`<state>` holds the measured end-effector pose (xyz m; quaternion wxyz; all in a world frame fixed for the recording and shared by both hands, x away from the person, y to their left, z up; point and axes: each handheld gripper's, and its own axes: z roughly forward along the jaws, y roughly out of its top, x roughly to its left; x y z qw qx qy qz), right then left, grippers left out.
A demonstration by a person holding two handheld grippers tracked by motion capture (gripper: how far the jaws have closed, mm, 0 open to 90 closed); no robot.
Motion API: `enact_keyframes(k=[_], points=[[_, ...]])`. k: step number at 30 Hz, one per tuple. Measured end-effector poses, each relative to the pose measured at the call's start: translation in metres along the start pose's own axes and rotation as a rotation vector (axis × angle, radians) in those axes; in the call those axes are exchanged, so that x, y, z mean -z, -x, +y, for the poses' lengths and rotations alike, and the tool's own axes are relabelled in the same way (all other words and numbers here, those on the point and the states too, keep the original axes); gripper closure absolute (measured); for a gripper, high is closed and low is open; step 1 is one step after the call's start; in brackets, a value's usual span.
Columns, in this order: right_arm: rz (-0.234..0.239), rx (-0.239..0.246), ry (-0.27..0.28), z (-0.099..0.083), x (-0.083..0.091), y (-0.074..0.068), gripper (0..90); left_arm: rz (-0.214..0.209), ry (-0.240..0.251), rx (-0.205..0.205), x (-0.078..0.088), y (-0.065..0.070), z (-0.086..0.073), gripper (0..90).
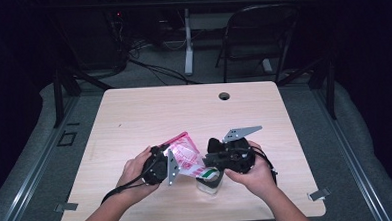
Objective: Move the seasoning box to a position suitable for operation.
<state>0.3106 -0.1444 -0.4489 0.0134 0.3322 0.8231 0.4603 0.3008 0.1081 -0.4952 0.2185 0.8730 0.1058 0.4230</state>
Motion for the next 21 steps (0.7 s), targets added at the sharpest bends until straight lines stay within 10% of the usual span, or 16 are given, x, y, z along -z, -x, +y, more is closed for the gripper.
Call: enact_keyframes(k=[21], points=[[-0.016, 0.009, -0.044, -0.0015, -0.0037, 0.0036, 90.0, 0.035, -0.007, -0.066, 0.0022, 0.0005, 0.0037, 56.8]])
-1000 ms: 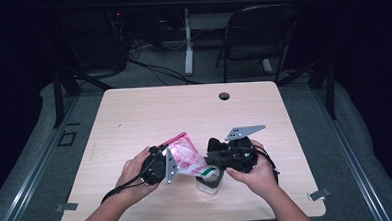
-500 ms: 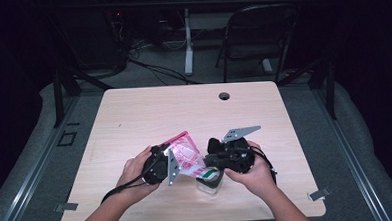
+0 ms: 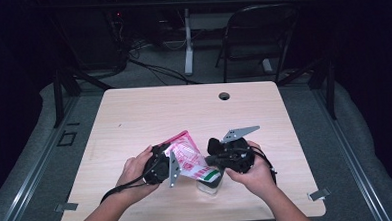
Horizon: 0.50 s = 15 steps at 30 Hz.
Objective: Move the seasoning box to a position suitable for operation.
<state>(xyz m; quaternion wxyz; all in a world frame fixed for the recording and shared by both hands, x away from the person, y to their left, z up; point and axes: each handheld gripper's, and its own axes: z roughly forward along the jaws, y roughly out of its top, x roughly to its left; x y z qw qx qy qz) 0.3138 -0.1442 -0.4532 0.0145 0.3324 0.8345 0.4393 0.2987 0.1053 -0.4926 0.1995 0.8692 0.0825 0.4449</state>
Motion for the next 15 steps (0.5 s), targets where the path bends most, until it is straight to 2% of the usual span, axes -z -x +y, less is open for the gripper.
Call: enact_keyframes(k=[15], points=[[-0.031, -0.002, 0.000, -0.0010, 0.0007, 0.0035, 90.0, 0.041, -0.007, -0.071, 0.0014, 0.0016, 0.0045, 57.4]])
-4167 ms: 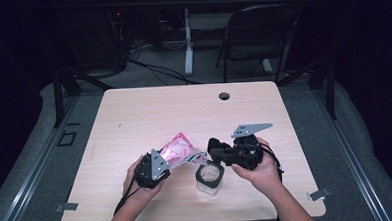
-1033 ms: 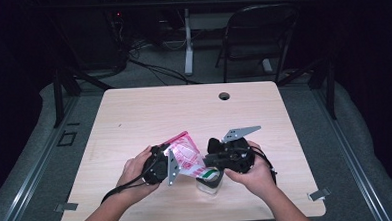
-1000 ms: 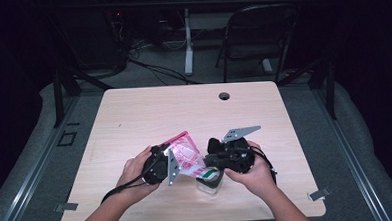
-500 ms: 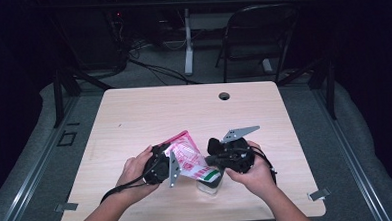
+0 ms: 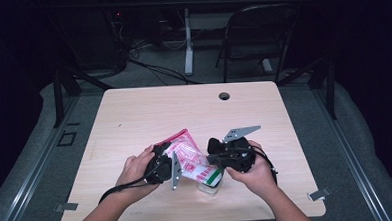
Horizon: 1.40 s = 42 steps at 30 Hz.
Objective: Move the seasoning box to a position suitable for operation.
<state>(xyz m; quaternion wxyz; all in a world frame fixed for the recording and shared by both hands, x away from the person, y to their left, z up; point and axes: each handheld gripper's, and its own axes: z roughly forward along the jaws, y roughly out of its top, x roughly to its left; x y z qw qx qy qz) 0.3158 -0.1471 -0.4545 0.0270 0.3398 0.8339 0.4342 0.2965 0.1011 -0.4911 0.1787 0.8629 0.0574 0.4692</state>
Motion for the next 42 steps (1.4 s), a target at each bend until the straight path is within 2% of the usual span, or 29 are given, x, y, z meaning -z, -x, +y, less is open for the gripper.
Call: enact_keyframes(k=[5, 6, 11, 16, 20, 35, 42], points=[[-0.007, -0.006, 0.001, -0.0007, -0.0008, 0.0016, 90.0, 0.012, -0.003, -0.014, -0.0008, 0.0013, 0.0008, 57.6], [-0.006, -0.007, -0.002, -0.0008, -0.0011, 0.0019, 90.0, 0.015, -0.011, -0.027, -0.0004, 0.0011, 0.0011, 57.7], [-0.008, -0.006, -0.013, -0.0017, -0.0024, 0.0036, 90.0, 0.024, -0.006, -0.029, -0.0020, 0.0036, 0.0011, 57.8], [-0.007, -0.014, -0.011, -0.0036, -0.0049, 0.0057, 90.0, 0.032, -0.019, -0.055, -0.0029, 0.0050, 0.0017, 57.9], [-0.018, -0.007, -0.020, -0.0041, -0.0062, 0.0056, 90.0, 0.037, -0.015, -0.061, -0.0040, 0.0066, 0.0016, 57.9], [-0.008, -0.017, -0.026, -0.0073, -0.0094, 0.0064, 90.0, 0.076, -0.013, -0.119, -0.0018, 0.0091, 0.0015, 58.2], [-0.007, -0.017, -0.026, -0.0078, -0.0091, 0.0064, 90.0, 0.079, -0.018, -0.132, -0.0007, 0.0092, 0.0024, 58.3]])
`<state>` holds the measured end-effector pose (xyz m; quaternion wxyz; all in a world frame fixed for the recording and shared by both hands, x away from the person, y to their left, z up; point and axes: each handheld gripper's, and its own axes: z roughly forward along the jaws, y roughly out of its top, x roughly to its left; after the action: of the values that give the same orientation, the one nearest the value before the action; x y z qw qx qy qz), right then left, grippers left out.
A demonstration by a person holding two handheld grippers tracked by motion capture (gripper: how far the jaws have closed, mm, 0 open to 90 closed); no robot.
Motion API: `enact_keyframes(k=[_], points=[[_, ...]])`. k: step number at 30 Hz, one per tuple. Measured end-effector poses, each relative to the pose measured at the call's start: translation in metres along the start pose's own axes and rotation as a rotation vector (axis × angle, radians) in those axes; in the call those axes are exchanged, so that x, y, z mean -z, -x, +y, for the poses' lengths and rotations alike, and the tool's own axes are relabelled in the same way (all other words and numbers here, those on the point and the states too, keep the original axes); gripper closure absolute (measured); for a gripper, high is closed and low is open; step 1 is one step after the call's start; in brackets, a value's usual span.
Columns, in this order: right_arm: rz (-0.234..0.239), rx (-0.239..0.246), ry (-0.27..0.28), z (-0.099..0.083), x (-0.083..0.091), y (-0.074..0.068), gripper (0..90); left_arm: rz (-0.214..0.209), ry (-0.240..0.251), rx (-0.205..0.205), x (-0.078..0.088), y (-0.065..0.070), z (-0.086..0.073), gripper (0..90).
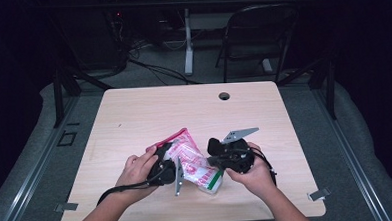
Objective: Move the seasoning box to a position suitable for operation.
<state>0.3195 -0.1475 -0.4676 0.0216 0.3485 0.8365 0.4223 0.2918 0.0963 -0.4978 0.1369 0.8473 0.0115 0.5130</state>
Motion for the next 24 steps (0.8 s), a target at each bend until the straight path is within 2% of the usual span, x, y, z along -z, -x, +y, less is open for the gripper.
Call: enact_keyframes(k=[24], points=[[-0.003, -0.002, -0.003, -0.0019, 0.0004, 0.0007, 90.0, 0.002, -0.009, -0.053, 0.0018, -0.0034, 0.0049, 58.6]])
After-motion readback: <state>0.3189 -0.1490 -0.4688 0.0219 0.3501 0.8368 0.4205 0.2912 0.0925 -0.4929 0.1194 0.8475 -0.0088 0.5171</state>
